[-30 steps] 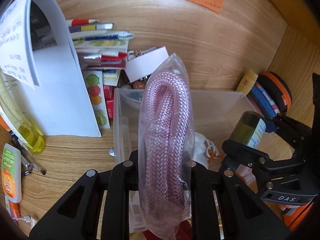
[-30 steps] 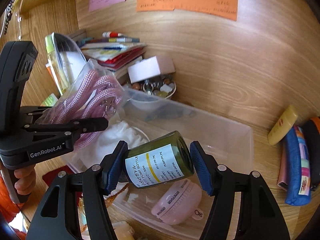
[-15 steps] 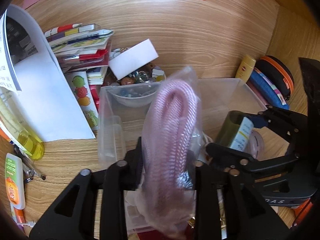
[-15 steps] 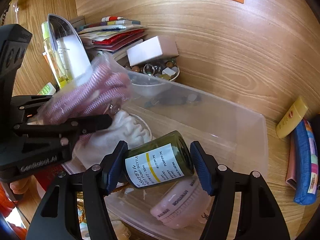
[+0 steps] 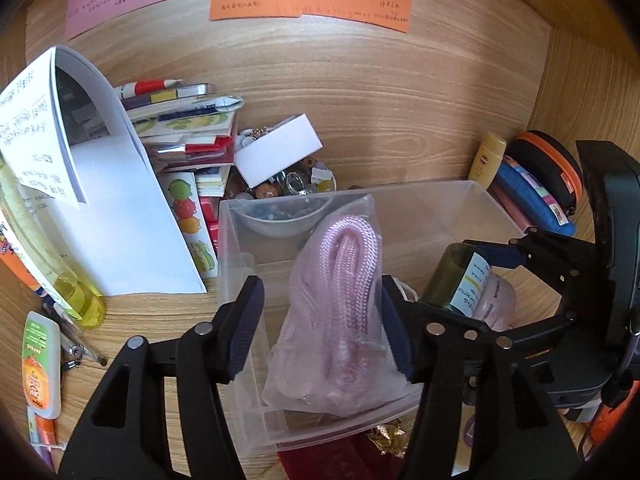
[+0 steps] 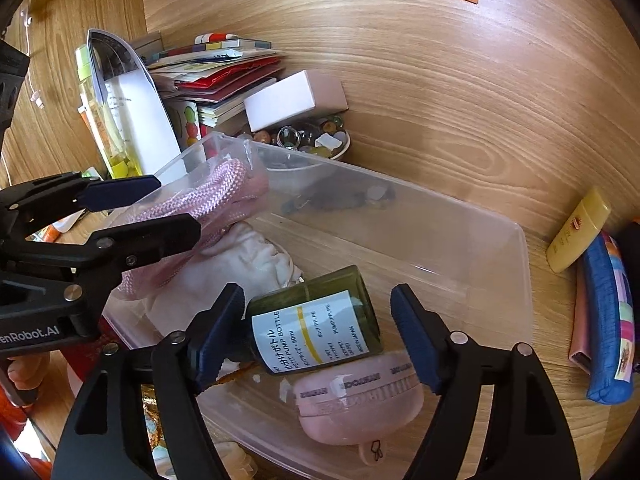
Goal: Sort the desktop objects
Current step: 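Lower the rope into the clear box with the left gripper while the right gripper drops the bottle in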
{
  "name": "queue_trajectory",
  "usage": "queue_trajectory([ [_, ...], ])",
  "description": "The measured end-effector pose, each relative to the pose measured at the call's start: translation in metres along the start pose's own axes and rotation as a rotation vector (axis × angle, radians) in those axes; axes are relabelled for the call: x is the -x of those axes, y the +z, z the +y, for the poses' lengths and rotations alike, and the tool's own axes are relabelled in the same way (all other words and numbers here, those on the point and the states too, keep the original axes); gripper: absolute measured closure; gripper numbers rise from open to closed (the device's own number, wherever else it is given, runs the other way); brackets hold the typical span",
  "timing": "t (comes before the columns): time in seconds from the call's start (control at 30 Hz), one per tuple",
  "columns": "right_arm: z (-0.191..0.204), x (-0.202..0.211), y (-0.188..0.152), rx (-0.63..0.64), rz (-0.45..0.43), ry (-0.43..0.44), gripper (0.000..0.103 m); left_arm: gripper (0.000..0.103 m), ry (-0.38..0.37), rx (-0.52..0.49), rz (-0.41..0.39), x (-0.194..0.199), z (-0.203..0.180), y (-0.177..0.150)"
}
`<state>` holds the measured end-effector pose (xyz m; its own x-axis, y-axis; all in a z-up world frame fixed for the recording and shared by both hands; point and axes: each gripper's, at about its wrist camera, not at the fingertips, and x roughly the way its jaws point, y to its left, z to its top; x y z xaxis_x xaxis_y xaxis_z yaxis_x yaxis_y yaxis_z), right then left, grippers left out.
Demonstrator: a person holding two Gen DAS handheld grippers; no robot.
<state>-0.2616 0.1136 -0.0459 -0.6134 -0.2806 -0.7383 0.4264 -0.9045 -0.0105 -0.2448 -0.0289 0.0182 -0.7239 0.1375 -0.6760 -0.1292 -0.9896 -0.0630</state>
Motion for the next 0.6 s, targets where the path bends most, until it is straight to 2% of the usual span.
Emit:
queue_trajectory([
  [0.13,0.0,0.001,0.001,0.004,0.003,-0.008,0.024,0.044,-0.014,0.008,-0.016,0.005,0.002,0.001],
  [0.4,0.003,0.017,0.006,0.026,-0.038,-0.053,0.023,0.04,-0.009,0.012,-0.048,0.014,-0.004,0.005],
  [0.53,0.003,0.035,0.01,0.023,-0.071,-0.065,0.023,0.031,-0.003,0.011,-0.082,0.034,-0.005,0.007],
  [0.6,0.003,0.044,0.01,0.021,-0.085,-0.069,0.021,0.03,-0.004,0.007,-0.101,0.044,-0.005,0.007],
])
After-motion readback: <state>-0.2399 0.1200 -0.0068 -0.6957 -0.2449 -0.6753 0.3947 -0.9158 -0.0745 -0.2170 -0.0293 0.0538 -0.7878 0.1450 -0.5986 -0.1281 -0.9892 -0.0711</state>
